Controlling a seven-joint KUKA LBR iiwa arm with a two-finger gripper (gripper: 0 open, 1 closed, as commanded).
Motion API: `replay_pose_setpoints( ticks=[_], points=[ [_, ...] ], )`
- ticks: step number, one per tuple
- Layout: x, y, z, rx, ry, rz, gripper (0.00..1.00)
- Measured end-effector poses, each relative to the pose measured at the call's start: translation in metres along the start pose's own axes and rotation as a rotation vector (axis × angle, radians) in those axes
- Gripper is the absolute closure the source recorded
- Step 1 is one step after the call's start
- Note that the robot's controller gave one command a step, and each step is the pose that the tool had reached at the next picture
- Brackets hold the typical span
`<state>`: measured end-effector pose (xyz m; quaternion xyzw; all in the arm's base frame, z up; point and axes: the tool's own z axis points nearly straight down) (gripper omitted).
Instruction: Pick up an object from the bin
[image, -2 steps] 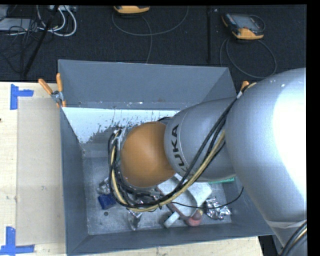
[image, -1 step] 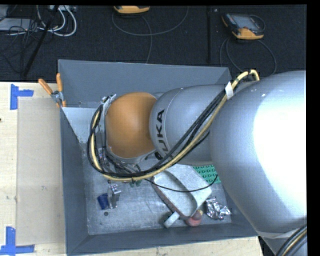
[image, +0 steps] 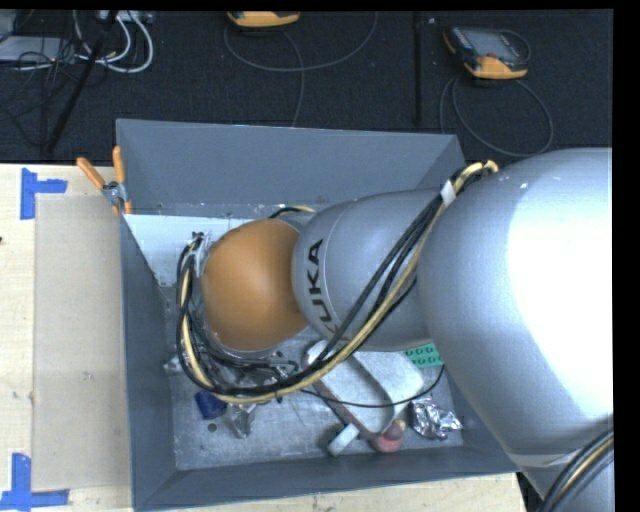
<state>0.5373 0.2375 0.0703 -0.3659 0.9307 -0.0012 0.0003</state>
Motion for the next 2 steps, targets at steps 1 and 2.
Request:
replay_pose_setpoints(
  ticks=[1,2],
  points=[
    [0.0352,-0.0069,-0.0003,-0.003,-0.001,0.037,0.00],
    [0.0312,-0.0075,-0.0039,-0.002,-0.011,0.040,1.00]
  ],
)
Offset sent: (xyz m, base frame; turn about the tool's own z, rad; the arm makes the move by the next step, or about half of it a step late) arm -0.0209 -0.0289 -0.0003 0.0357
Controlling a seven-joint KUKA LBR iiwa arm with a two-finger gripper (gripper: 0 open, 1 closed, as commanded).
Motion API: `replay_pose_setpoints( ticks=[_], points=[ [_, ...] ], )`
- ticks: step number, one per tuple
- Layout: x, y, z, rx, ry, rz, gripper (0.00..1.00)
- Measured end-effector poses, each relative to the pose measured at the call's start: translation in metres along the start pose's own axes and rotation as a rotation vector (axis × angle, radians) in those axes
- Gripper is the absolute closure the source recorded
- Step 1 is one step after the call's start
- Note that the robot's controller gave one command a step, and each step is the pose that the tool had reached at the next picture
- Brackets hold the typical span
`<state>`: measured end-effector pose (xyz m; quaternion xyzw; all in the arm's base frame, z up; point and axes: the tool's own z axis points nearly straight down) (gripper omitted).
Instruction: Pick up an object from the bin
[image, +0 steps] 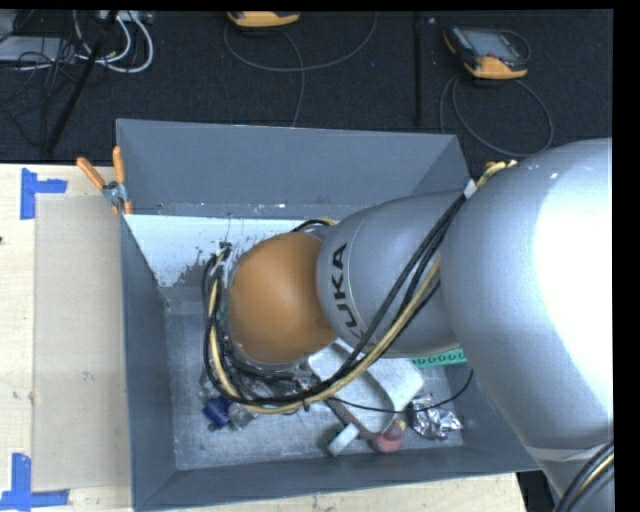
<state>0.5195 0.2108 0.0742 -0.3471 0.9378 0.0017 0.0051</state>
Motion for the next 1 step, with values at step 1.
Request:
replay_pose_setpoints(
  ticks=[1],
  points=[
    [-0.0006,-0.0003,-0.0122,-0.001,0.009,0.005,1.00]
  ],
)
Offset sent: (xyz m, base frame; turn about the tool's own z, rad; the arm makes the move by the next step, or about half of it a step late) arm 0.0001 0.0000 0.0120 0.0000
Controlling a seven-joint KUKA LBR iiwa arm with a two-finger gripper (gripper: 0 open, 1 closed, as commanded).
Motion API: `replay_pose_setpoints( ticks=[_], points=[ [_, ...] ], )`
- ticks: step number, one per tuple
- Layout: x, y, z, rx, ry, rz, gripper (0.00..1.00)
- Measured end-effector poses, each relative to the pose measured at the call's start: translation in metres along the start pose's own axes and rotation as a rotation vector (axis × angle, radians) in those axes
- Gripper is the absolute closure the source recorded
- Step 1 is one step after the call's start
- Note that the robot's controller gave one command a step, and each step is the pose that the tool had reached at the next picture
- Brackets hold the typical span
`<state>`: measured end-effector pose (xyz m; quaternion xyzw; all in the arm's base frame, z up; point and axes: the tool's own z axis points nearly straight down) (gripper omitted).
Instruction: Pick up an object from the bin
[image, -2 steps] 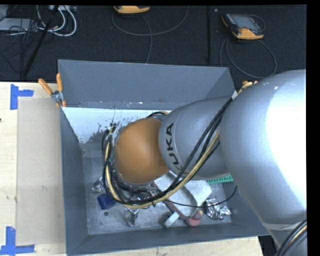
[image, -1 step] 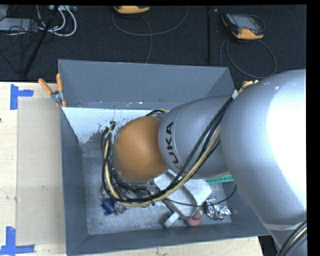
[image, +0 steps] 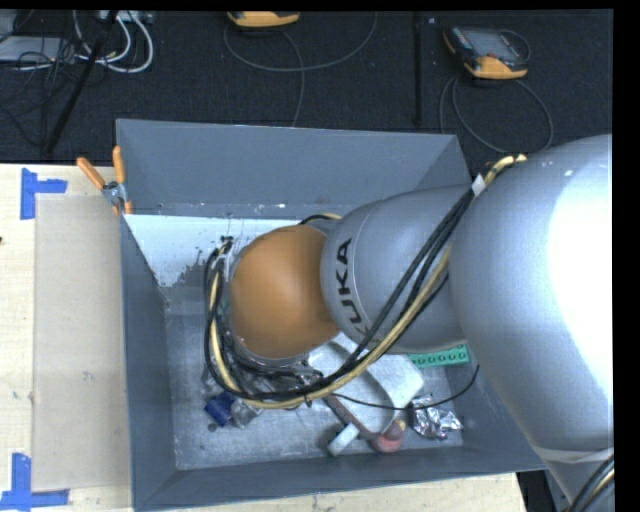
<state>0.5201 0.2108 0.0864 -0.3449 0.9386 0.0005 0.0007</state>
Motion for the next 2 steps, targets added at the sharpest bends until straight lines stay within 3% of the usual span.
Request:
replay_pose_setpoints(
  ticks=[2],
  points=[
    [-0.002,0.002,-0.080,0.001,-0.001,0.008,1.00]
  ],
)
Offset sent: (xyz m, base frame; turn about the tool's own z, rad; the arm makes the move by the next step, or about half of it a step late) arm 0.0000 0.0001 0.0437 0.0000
